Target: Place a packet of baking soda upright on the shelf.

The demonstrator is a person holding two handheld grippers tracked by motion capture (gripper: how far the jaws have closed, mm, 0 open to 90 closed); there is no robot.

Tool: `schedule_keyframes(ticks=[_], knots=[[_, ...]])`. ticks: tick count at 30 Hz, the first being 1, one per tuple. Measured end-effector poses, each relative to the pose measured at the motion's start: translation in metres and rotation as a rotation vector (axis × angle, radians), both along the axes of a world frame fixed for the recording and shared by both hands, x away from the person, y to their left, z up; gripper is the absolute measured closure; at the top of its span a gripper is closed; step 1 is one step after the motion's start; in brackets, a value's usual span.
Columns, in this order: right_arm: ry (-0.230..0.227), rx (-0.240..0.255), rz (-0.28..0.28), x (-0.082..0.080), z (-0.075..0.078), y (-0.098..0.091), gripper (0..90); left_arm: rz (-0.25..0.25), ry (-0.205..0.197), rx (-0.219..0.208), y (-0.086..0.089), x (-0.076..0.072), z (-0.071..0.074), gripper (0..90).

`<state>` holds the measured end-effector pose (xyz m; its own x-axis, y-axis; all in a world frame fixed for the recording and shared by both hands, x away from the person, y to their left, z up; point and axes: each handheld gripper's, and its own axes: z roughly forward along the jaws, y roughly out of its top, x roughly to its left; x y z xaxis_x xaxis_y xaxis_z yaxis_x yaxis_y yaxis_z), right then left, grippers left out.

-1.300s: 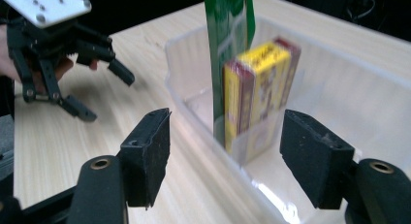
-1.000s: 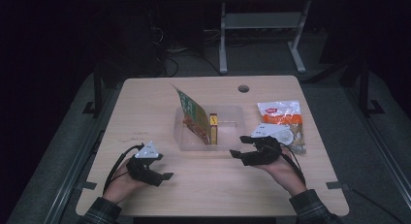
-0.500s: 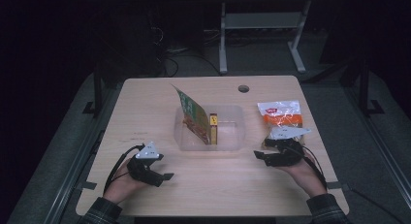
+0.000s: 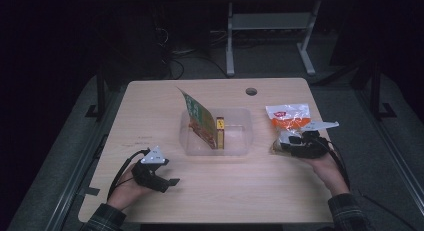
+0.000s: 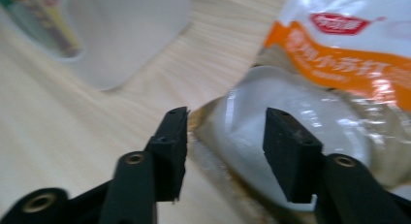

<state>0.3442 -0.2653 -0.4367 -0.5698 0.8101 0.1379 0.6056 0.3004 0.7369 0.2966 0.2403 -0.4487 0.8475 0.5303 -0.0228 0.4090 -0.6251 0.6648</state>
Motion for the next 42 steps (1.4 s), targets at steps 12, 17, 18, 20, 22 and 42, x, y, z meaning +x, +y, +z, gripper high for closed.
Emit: schedule_keyframes(ticks=[12,17,18,20,22,42], knots=[[-0.022,-0.135,-0.090,0.015,-0.003,-0.021,87.9,-0.004,0.005,0.003,-0.001,0.000,-0.002,17.5],[-0.015,-0.187,-0.090,0.017,-0.008,-0.024,88.8,-0.012,0.006,0.007,-0.003,0.000,-0.002,17.5],[-0.011,-0.184,-0.088,0.017,-0.008,-0.024,89.4,-0.012,0.006,0.007,-0.003,0.000,-0.002,17.5],[-0.014,-0.193,-0.079,0.017,-0.009,-0.024,89.6,-0.011,0.006,0.006,-0.003,0.000,-0.002,17.6],[-0.008,-0.184,-0.059,0.016,-0.008,-0.022,89.7,-0.010,0.007,0.006,-0.002,0.000,-0.002,17.6],[0.053,-0.224,0.147,-0.011,0.000,0.011,89.8,-0.010,0.006,0.002,-0.002,0.000,-0.003,17.5]])
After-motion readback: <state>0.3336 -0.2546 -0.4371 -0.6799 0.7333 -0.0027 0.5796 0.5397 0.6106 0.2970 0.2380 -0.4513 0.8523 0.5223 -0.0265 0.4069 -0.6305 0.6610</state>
